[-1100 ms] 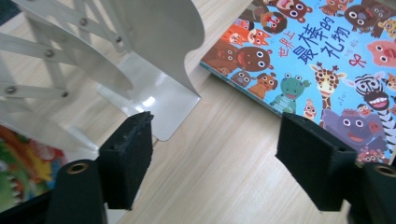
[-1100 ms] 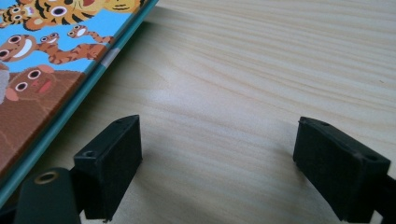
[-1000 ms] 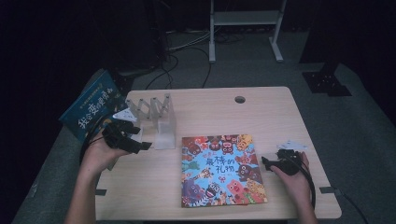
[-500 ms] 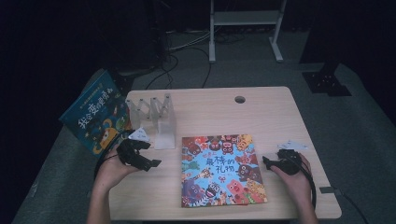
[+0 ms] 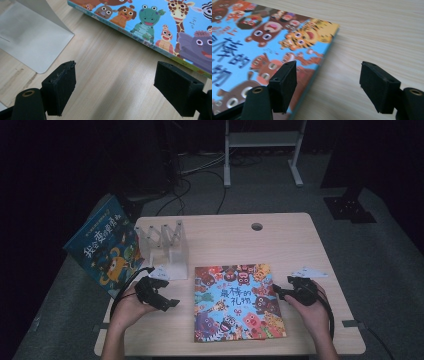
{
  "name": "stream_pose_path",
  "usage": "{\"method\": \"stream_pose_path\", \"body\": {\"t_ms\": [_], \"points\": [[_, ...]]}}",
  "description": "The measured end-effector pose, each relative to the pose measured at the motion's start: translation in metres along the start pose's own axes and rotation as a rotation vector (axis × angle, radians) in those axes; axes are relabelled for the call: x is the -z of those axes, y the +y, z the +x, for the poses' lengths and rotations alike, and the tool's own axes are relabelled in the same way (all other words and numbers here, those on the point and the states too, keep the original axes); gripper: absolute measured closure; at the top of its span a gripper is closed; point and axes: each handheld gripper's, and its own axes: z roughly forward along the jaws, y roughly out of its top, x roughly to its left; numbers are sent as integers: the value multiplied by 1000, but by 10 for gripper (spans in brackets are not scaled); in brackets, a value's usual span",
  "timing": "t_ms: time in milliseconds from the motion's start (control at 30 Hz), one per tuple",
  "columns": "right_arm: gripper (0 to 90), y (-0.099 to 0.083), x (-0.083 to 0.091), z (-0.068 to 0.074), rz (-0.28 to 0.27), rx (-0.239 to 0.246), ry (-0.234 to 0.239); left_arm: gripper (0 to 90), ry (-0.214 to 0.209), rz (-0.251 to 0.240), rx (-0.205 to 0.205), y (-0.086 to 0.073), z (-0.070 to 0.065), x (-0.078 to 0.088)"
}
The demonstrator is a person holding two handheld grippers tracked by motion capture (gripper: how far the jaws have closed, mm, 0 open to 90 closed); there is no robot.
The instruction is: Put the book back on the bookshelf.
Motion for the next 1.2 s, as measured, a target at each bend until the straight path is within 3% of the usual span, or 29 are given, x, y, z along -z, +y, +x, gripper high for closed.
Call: {"method": "stream_pose_path", "body": {"t_ms": [267,500,567,800,900,1000,1200], "points": [[281,21,-23,12,9,13,35,170,-27,-12,0,-5,-2,-10],[284,35,-51,8,35,-3,33,170,-36,-14,2,-7,-1,-17],[271,40,-61,4,65,-9,19,170,-38,-15,0,-8,-1,-20],[276,48,-73,2,79,-50,55,170,-51,-13,7,-10,3,-24],[279,50,-74,2,88,-46,60,170,-58,-15,11,-9,4,-25],[287,50,-79,5,72,-49,95,168,-59,-13,10,-8,3,-26],[310,57,-87,16,81,-20,135,143,-58,-29,19,-7,4,-26]]}}
